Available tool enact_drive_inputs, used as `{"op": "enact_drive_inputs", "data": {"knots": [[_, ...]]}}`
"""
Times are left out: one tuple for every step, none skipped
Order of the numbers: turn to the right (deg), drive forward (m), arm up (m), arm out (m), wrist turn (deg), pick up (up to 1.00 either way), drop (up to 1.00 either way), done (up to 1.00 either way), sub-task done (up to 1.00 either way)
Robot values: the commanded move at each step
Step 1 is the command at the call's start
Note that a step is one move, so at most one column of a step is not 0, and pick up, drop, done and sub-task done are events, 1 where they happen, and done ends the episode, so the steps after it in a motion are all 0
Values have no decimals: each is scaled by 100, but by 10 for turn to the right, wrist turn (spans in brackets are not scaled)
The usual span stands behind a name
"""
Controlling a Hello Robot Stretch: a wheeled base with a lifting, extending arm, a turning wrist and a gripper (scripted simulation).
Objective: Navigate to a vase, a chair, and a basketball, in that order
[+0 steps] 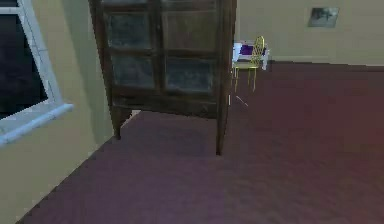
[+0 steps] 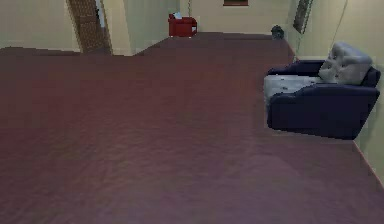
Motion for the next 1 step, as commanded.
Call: {"op": "enact_drive_inputs", "data": {"knots": [[300,0,0,0,0,0,0,0,0]]}}
